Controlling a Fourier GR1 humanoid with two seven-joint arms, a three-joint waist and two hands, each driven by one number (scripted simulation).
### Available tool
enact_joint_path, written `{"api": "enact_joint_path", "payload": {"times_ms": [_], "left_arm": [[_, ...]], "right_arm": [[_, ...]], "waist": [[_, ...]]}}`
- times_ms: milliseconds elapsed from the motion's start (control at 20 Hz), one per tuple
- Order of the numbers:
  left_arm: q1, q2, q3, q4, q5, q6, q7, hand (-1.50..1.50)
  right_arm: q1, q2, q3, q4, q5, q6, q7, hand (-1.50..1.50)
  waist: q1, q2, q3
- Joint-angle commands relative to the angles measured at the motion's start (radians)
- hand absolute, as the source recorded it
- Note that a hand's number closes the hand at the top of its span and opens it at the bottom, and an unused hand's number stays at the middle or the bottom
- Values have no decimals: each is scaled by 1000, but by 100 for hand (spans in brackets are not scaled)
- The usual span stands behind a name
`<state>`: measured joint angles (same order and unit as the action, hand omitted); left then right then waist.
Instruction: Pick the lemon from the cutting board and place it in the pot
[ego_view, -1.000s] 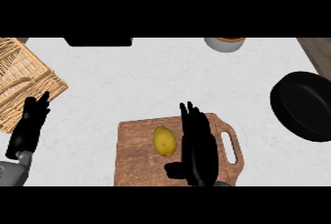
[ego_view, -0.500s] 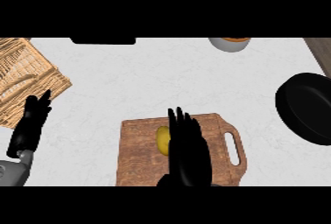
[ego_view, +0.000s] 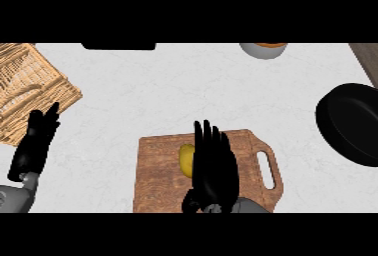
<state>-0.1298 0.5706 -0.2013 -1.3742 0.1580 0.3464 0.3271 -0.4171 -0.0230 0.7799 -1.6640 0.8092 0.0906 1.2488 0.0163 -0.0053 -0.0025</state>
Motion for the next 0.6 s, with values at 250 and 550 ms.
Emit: {"api": "enact_joint_path", "payload": {"times_ms": [250, 550], "left_arm": [[-3, -28, -6, -7, -22, 0, 20, 0], [17, 20, 34, -36, -6, -51, 37, 0]], "right_arm": [[-78, 22, 41, 132, -46, -49, 239, -150], [-121, 22, 6, 159, -54, -26, 232, -150]], "waist": [[3, 5, 2], [3, 2, 2]]}}
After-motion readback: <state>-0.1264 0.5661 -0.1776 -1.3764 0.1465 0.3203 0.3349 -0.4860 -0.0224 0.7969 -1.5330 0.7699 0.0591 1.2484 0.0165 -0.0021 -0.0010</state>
